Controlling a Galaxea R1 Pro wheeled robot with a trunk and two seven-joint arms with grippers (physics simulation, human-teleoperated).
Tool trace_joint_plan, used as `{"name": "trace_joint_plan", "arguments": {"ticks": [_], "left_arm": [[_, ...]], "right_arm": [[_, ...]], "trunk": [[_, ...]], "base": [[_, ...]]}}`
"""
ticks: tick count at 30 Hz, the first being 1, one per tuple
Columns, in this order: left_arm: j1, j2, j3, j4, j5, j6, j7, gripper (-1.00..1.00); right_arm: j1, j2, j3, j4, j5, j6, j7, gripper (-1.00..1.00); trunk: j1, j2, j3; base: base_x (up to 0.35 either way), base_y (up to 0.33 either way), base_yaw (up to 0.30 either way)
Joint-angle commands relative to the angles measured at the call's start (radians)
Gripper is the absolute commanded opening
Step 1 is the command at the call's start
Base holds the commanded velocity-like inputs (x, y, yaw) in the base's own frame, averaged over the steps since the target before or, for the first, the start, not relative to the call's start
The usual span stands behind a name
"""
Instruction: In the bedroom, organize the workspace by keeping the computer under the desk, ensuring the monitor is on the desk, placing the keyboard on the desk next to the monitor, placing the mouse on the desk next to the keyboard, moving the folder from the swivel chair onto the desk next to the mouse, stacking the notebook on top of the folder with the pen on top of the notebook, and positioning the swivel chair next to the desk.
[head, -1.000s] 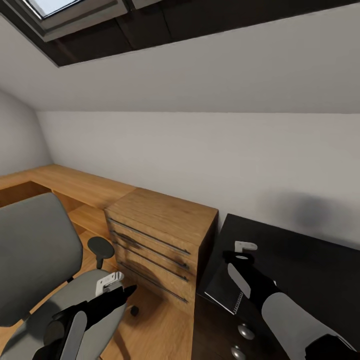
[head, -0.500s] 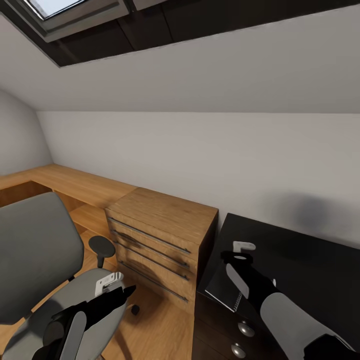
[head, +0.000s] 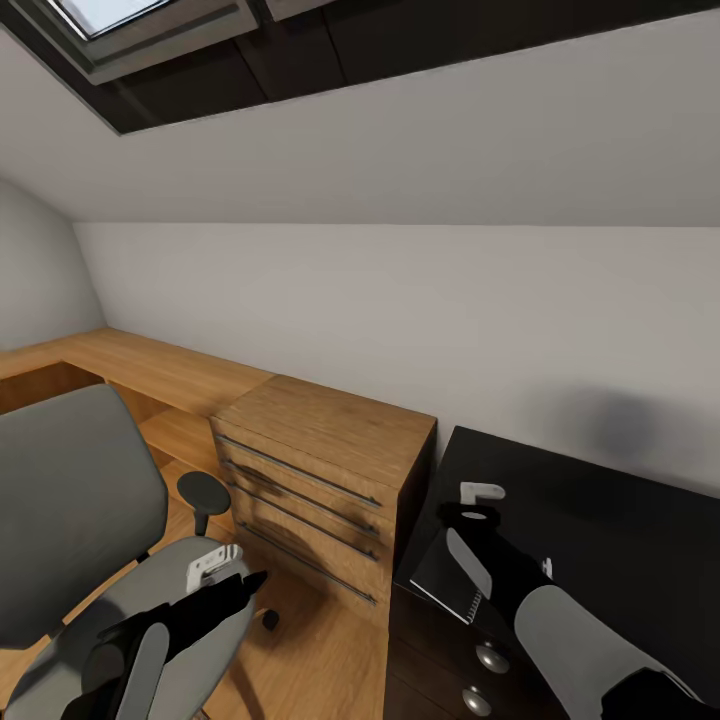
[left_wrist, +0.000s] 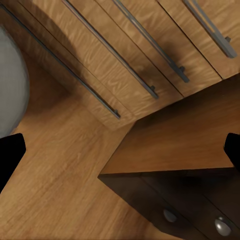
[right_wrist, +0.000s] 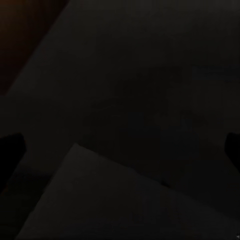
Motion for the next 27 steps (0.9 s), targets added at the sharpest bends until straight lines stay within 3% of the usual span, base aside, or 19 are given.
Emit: {"name": "trace_joint_plan", "arguments": {"ticks": [1,21,27], "left_arm": [[-0.001,-0.001,0.007,-0.001,-0.004,0.006,-0.008,1.0],[-0.001,-0.001,0.042,-0.005,0.002,0.015,-0.009,1.0],[-0.001,-0.001,0.052,-0.006,0.003,0.015,-0.008,1.0]], "right_arm": [[-0.001,0.0,0.006,-0.001,-0.006,0.005,-0.008,1.0],[-0.001,0.003,0.006,0.0,-0.006,0.008,0.03,1.0],[-0.001,0.003,0.006,0.0,-0.006,0.008,0.03,1.0]], "trunk": [[0.0,-0.001,-0.001],[0.0,-0.001,-0.001],[0.019,-0.036,-0.017]], "base": [[0.0,0.0,0.0],[0.0,0.0,0.0],[0.0,0.0,0.0]]}}
